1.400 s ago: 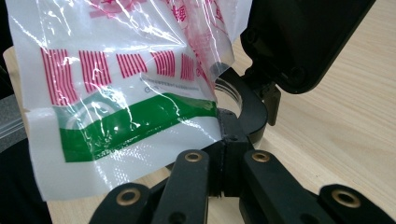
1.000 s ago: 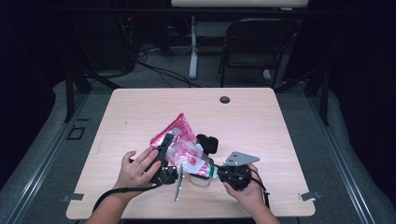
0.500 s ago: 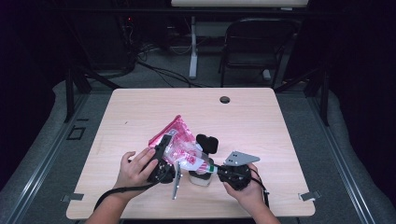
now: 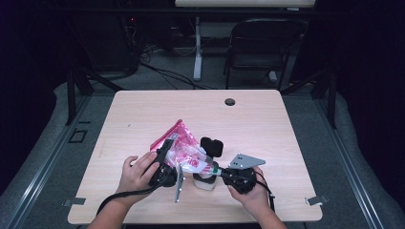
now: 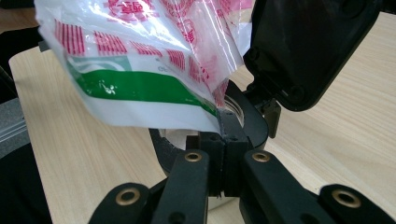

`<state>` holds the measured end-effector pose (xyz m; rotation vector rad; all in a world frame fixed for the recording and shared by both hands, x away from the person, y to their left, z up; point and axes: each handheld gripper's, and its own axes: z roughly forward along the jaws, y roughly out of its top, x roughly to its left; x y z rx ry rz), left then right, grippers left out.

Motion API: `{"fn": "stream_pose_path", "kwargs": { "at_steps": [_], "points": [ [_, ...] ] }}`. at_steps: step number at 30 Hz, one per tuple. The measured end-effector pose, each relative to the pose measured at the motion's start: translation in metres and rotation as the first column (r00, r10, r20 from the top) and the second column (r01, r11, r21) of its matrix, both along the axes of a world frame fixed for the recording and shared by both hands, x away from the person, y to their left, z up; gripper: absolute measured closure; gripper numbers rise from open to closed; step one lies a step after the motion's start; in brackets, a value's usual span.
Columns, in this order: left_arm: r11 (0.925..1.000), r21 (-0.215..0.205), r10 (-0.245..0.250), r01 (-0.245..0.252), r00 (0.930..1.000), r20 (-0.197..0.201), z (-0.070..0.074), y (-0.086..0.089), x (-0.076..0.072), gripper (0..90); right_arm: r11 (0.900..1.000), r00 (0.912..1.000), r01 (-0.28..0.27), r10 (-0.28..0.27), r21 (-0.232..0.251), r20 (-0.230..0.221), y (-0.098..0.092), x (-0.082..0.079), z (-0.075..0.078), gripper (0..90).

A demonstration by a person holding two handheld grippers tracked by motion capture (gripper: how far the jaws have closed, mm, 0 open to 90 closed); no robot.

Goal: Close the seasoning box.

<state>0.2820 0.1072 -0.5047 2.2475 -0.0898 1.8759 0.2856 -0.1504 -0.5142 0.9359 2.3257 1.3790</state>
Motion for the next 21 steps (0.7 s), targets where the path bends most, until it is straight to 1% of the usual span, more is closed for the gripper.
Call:
{"fn": "stream_pose_path", "kwargs": {
  "at_steps": [1, 2, 6, 9, 10, 14, 15, 18, 21],
  "points": [
    [0.9999, -0.011, 0.004, -0.004, 0.9999, -0.012, -0.0007, 0.0004, 0.0004, 64.3, 1.000, 1.0000, 0.000, 0.000, -0.001, 0.000, 0.0001, -0.0001, 0.0002, 90.0],
    [0.9999, -0.015, 0.003, -0.003, 0.9999, -0.013, -0.0007, 0.0005, 0.0008, 64.4, 1.000, 1.0000, -0.001, 0.001, -0.002, 0.000, -0.0002, 0.0000, 0.0004, 90.0],
    [0.9990, -0.043, 0.008, -0.010, 0.9989, -0.046, -0.0027, 0.0017, 0.0022, 64.8, 1.000, 1.0000, -0.002, 0.002, -0.002, 0.001, -0.0004, 0.0001, 0.0006, 90.0],
    [0.9986, -0.051, 0.010, -0.013, 0.9978, -0.066, -0.0037, 0.0025, 0.0034, 64.9, 1.000, 1.0000, -0.002, 0.002, -0.001, 0.001, -0.0001, 0.0000, 0.0004, 90.0],
    [0.9985, -0.054, 0.007, -0.011, 0.9979, -0.064, -0.0044, 0.0028, 0.0040, 65.0, 1.000, 1.0000, -0.002, 0.002, 0.000, 0.001, 0.0000, 0.0000, 0.0004, 90.0],
    [0.9977, -0.065, 0.009, -0.015, 0.9960, -0.088, -0.0064, 0.0040, 0.0052, 65.1, 1.000, 1.0000, -0.002, 0.002, 0.001, 0.003, 0.0005, 0.0004, 0.0002, 90.0],
    [0.9979, -0.063, 0.008, -0.013, 0.9963, -0.086, -0.0065, 0.0043, 0.0057, 65.1, 1.000, 1.0000, -0.002, 0.002, 0.003, 0.003, 0.0007, 0.0005, 0.0001, 90.0],
    [0.9974, -0.069, 0.012, -0.019, 0.9946, -0.103, -0.0070, 0.0051, 0.0062, 65.2, 1.000, 1.0000, 0.000, 0.000, 0.006, 0.005, 0.0010, 0.0008, 0.0001, 89.9],
    [0.9962, -0.083, 0.014, -0.023, 0.9932, -0.116, -0.0083, 0.0067, 0.0070, 65.3, 1.000, 1.0000, -0.002, 0.002, 0.010, 0.007, 0.0015, 0.0012, 0.0000, 89.8]
  ]
}}
